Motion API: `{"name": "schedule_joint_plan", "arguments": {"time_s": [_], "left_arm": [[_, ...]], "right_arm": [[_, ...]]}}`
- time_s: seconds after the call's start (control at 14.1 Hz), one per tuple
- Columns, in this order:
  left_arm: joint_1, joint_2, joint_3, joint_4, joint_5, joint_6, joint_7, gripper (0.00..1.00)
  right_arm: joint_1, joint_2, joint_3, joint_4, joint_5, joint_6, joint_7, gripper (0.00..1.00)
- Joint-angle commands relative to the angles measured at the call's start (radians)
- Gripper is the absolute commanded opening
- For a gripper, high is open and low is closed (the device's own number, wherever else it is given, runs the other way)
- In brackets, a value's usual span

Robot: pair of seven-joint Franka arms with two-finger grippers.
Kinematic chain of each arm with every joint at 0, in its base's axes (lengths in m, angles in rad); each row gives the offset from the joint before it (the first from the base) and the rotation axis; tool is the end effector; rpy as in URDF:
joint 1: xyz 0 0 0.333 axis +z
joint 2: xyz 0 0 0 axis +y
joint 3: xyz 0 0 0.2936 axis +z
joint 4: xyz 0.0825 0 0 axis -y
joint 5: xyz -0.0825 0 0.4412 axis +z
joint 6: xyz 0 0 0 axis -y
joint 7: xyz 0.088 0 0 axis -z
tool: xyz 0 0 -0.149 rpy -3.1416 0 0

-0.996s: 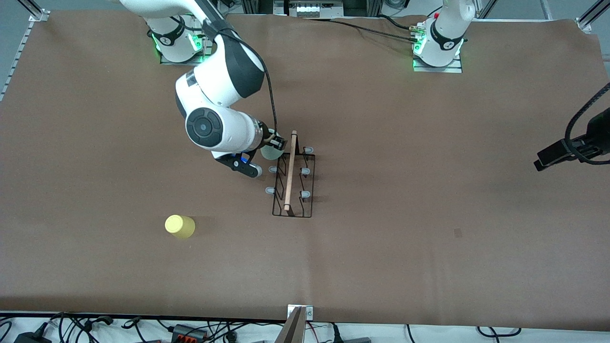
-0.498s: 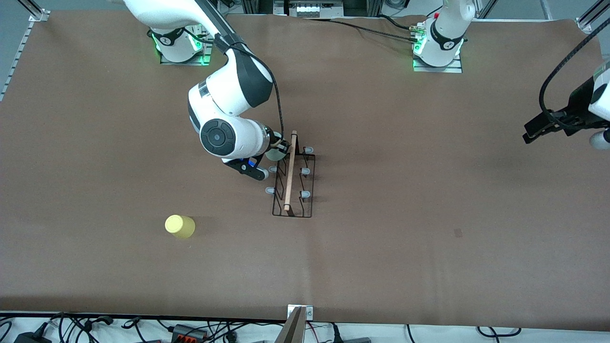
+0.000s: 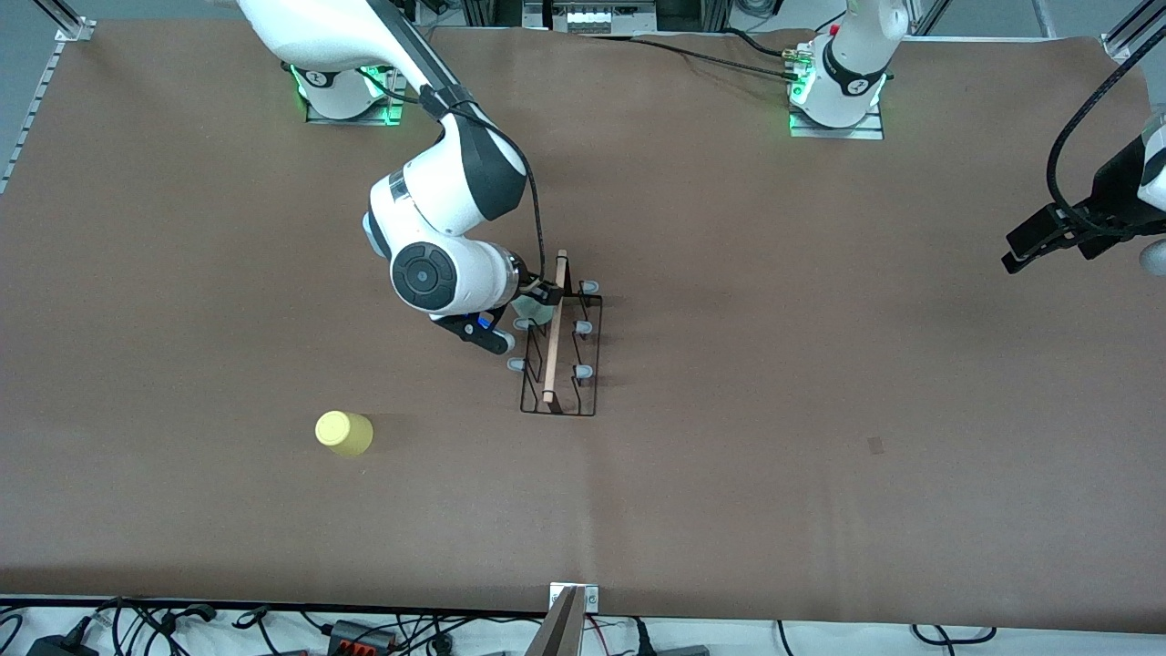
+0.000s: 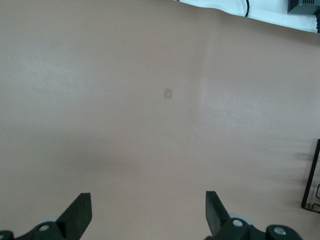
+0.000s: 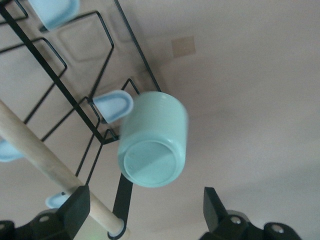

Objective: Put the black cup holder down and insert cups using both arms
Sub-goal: 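Insert the teal cup onto a rack peg with the right gripper, then move the right gripper to the yellow cup and grasp it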

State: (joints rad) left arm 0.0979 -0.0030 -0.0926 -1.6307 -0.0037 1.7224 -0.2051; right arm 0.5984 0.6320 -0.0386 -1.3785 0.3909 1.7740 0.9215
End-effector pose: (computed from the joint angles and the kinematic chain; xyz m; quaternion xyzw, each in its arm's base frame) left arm 0.6285 0.0028 0.5441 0.9933 0.1051 0.0469 0.0064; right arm 0.5897 0.4314 0.2504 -0.9499 0.2337 0.2018 0.0495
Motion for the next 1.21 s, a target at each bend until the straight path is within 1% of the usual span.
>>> {"name": "schedule_joint_plan", "arguments": {"time_s": [0.0, 0.07, 0.14, 0.21, 0.28, 0.36, 0.5, 0.64, 0.78, 0.92, 1.14], "left_arm": [[0.014, -0.031, -0.006, -0.024, -0.024, -0.018, 0.041, 1.0], [0.014, -0.035, -0.004, -0.026, -0.024, -0.03, 0.043, 1.0], [0.014, -0.04, -0.004, -0.026, -0.024, -0.052, 0.044, 1.0], [0.014, -0.04, -0.006, -0.024, -0.024, -0.058, 0.049, 1.0], [0.013, -0.041, -0.006, -0.023, -0.021, -0.061, 0.052, 1.0], [0.014, -0.041, -0.006, -0.023, -0.021, -0.063, 0.079, 1.0], [0.017, -0.04, -0.004, -0.024, -0.022, -0.063, 0.139, 1.0], [0.017, -0.038, -0.004, -0.017, -0.021, -0.064, 0.128, 1.0], [0.032, -0.022, -0.004, -0.001, -0.022, -0.064, 0.136, 1.0], [0.034, -0.023, -0.004, -0.001, -0.022, -0.064, 0.128, 1.0], [0.036, -0.02, -0.004, -0.001, -0.022, -0.069, 0.128, 1.0]], "right_arm": [[-0.011, -0.026, -0.061, 0.021, -0.001, -0.005, 0.027, 1.0], [-0.008, -0.029, -0.113, 0.051, -0.015, -0.005, 0.016, 1.0], [-0.008, -0.017, -0.162, 0.076, -0.047, -0.002, 0.013, 1.0], [-0.012, 0.004, -0.196, 0.087, -0.096, 0.018, -0.018, 1.0], [-0.029, 0.021, -0.21, 0.088, -0.139, 0.053, -0.077, 1.0], [-0.061, 0.041, -0.213, 0.09, -0.179, 0.103, -0.164, 1.0], [-0.142, 0.08, -0.211, 0.09, -0.227, 0.198, -0.351, 1.0], [-0.201, 0.112, -0.21, 0.09, -0.225, 0.249, -0.511, 1.0], [-0.224, 0.139, -0.21, 0.09, -0.224, 0.277, -0.59, 1.0], [-0.241, 0.162, -0.207, 0.09, -0.224, 0.346, -0.699, 1.0], [-0.242, 0.193, -0.207, 0.09, -0.227, 0.377, -0.71, 1.0]]}}
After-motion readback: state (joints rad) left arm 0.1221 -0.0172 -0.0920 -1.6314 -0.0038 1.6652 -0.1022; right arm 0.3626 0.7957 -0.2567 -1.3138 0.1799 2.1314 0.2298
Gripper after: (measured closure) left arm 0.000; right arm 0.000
